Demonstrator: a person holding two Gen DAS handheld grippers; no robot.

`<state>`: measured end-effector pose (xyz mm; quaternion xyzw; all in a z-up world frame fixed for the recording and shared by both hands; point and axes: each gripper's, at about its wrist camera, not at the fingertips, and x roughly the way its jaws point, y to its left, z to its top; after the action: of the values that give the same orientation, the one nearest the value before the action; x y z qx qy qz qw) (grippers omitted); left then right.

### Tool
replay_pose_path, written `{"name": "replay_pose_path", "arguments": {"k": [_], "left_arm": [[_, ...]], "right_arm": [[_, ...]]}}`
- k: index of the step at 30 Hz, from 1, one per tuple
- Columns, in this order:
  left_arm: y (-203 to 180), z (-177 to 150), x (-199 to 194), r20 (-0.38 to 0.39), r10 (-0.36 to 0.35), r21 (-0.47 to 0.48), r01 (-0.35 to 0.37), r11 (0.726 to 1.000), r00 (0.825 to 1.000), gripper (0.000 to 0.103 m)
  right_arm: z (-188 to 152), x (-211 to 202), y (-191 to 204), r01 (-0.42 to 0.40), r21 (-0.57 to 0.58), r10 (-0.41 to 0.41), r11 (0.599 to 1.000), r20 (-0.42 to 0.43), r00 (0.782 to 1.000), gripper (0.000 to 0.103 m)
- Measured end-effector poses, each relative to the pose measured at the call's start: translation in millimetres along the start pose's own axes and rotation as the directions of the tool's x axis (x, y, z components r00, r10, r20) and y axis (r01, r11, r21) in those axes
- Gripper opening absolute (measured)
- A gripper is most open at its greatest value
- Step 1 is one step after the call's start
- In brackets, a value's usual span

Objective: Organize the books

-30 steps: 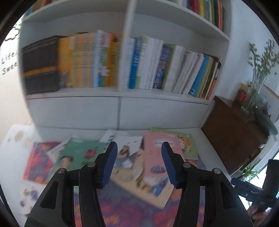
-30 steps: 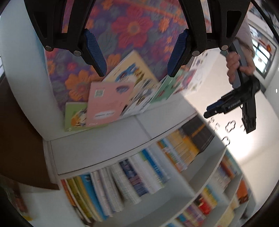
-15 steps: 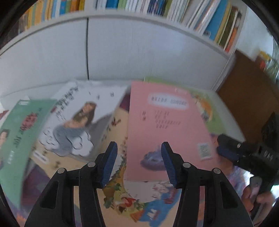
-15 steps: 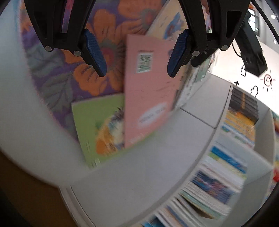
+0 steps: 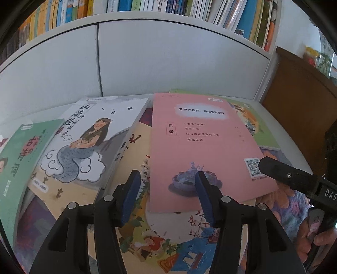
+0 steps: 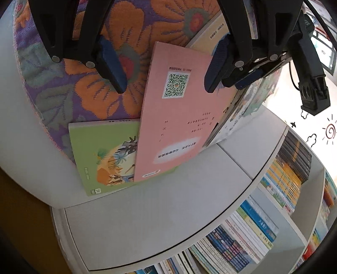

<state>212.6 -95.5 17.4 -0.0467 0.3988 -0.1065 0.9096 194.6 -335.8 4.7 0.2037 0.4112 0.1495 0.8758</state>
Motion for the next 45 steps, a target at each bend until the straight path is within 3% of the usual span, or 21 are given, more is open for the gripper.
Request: {"name": "replay_pose_path", "arguments": {"k": [3, 6, 9, 14, 16, 17, 18, 20, 23, 26, 29, 32, 36, 40, 45], "left_arm": [[0.4, 0.5, -0.3, -0.002, -0.007, -0.003, 0.007, 1.0, 1.0, 0.05], [-1.0, 0.0, -0.8, -0.003, -0.009, 0.003, 0.009, 1.0, 1.0, 0.052], [4.0, 0.7, -1.8, -0.005, -0.039, -0.024, 0.039, 0.999, 0.999, 0.052], [9.0, 1.4, -2.3, -0.008, -0.065, -0.052, 0.065, 0.997, 0.998, 0.052], [14.9, 2.2, -2.9, -0.011, -0.099, -0.085, 0.098, 0.992, 0.995, 0.052], [18.8, 2.7, -3.2, -0.012, -0.121, -0.104, 0.119, 0.987, 0.993, 0.052], [20.6, 3.1, -2.8, -0.013, -0.131, -0.11, 0.129, 0.985, 0.991, 0.052], [21.0, 2.9, -3.4, -0.012, -0.135, -0.111, 0.133, 0.985, 0.991, 0.052], [19.4, 3.4, -5.7, -0.035, -0.153, -0.11, 0.149, 0.983, 0.988, 0.052], [24.3, 3.3, -14.1, -0.081, -0.184, -0.176, 0.168, 0.97, 0.98, 0.051], [23.2, -4.6, -23.8, -0.163, -0.122, -0.16, 0.095, 0.982, 0.979, 0.05], [22.4, -19.7, -48.7, -0.222, -0.027, -0.065, 0.013, 0.998, 0.975, 0.049], [36.0, -34.7, -92.0, -0.224, -0.039, -0.088, 0.02, 0.996, 0.974, 0.049], [52.0, -52.6, -142.0, -0.177, -0.026, -0.108, 0.007, 0.994, 0.984, 0.049], [73.1, -87.8, -186.5, -0.145, 0.009, -0.122, -0.027, 0.992, 0.989, 0.049]], "right_arm": [[2.4, 1.5, 1.1, -0.048, 0.018, 0.048, 0.999, -0.019, 0.999, 0.074], [2.5, 5.4, 7.3, -0.166, 0.053, 0.17, 0.985, -0.079, 0.982, 0.066], [3.0, 2.0, 7.5, -0.182, 0.058, 0.185, 0.982, -0.067, 0.98, 0.064], [6.2, -8.7, 4.5, -0.272, 0.117, 0.277, 0.955, -0.032, 0.96, 0.064], [5.5, -11.4, 8.7, -0.306, 0.099, 0.308, 0.947, -0.011, 0.951, 0.049], [4.7, -7.9, 9.2, -0.318, 0.109, 0.322, 0.942, -0.022, 0.946, 0.034], [4.0, -2.5, 9.4, -0.322, 0.129, 0.329, 0.938, -0.041, 0.943, 0.027], [0.1, 4.1, 7.2, -0.292, 0.171, 0.303, 0.941, -0.044, 0.952, 0.014], [0.3, -4.4, 8.9, -0.269, 0.148, 0.273, 0.952, -0.003, 0.962, 0.01], [8.7, -23.8, 22.1, -0.202, 0.058, 0.199, 0.978, 0.058, 0.978, 0.01], [15.5, -42.8, 32.6, -0.161, 0.004, 0.161, 0.987, 0.071, 0.984, 0.01], [21.2, -70.4, 45.5, -0.133, -0.041, 0.136, 0.99, 0.088, 0.987, 0.01], [17.7, -111.0, 88.9, -0.014, -0.232, 0.044, 0.973, 0.124, 0.991, 0.01], [-11.9, -134.7, 134.0, -0.005, -0.34, 0.029, 0.941, 0.064, 0.998, 0.01], [-88.6, -141.0, 191.1, -0.022, -0.471, 0.011, 0.882, -0.027, 1.0, 0.011]]}}
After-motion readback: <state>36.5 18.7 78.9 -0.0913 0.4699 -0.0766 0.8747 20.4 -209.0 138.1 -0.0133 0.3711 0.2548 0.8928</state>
